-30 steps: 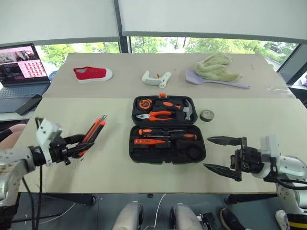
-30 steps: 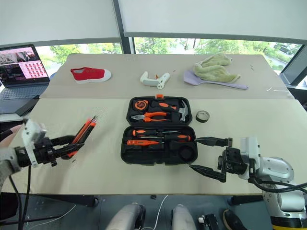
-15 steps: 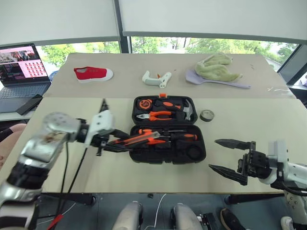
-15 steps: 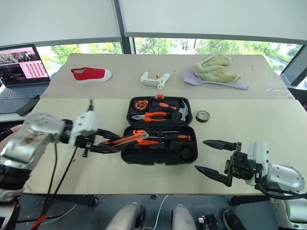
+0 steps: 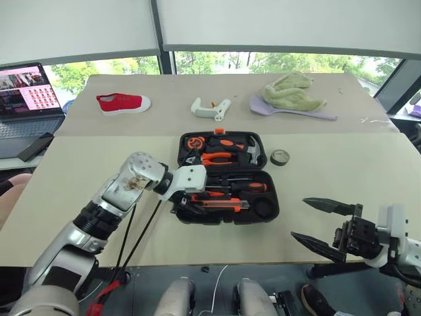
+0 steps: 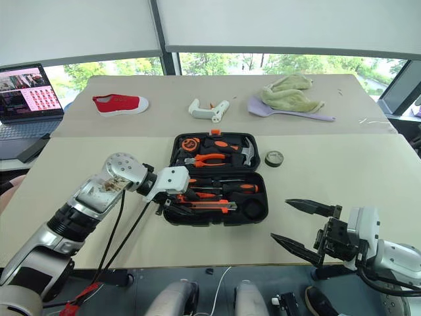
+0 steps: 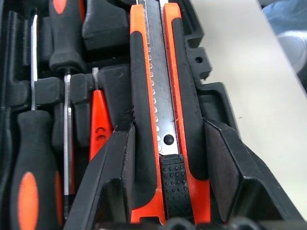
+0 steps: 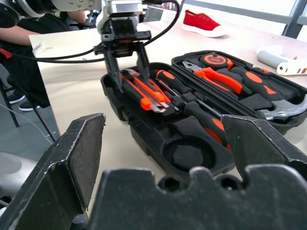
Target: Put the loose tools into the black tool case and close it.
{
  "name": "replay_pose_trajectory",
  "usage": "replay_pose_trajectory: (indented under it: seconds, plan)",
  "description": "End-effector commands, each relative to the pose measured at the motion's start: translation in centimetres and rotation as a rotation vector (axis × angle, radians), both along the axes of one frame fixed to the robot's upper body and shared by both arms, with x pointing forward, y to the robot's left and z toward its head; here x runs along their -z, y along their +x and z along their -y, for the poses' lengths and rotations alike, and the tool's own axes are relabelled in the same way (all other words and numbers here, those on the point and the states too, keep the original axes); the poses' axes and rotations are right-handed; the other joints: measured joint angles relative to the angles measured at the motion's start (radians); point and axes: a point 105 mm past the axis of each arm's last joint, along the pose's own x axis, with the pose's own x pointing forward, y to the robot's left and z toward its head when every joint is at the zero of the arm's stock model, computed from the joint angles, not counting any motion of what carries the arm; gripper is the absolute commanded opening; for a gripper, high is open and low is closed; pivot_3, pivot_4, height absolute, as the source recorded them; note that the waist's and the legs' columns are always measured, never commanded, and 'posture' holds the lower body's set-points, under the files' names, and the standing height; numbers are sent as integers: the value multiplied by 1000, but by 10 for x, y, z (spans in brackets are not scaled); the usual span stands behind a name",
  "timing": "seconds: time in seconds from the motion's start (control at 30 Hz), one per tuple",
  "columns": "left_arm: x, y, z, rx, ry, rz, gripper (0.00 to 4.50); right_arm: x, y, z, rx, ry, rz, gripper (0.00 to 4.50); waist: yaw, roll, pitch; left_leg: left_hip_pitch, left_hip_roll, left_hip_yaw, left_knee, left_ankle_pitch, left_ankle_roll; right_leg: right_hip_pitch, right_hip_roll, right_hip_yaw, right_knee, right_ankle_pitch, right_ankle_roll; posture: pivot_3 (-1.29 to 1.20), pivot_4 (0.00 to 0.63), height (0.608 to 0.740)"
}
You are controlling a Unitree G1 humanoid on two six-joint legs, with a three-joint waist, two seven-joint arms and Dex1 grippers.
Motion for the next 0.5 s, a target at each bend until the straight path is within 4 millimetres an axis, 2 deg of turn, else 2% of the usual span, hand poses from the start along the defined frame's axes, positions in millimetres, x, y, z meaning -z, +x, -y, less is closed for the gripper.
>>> replay_pose_trajectory:
  seconds: [0.03,0.23,0.3,0.37,0.4,0.5]
  plan:
    - [5,2,3,-11,38,-5,1629,-12,-5,-1,9,10,59,4500,2,0,0,0,0,0,0,0,0,0,0,0,0,0,0,0,150,740]
    - [8,-9,3,4,53,-80,1629,-12,-5,-2,15,11,61,4500,3,0,0,0,0,0,3,0,0,1,0,0,1,0,0,0,150,740]
    - [8,-9,5,-13,49,-74,2638,-12,-4,-2,16,12,62,4500,3,0,0,0,0,0,3,0,0,1,0,0,2,0,0,0,150,740]
    - [9,-7,5,-27,55,-61,2967,-12,-3,-2,15,12,63,4500,3,0,0,0,0,0,4,0,1,1,0,0,2,0,0,0,150,740]
    - [9,-7,5,-25,47,-59,3485,-12,-3,-3,14,12,64,4500,3,0,0,-1,0,0,4,0,1,1,0,0,2,0,0,0,150,740]
    - [2,-5,10,-29,-12,-43,4357,-12,-2,-3,11,13,63,4500,3,0,0,-1,0,0,4,-1,1,1,0,0,2,0,0,0,150,740]
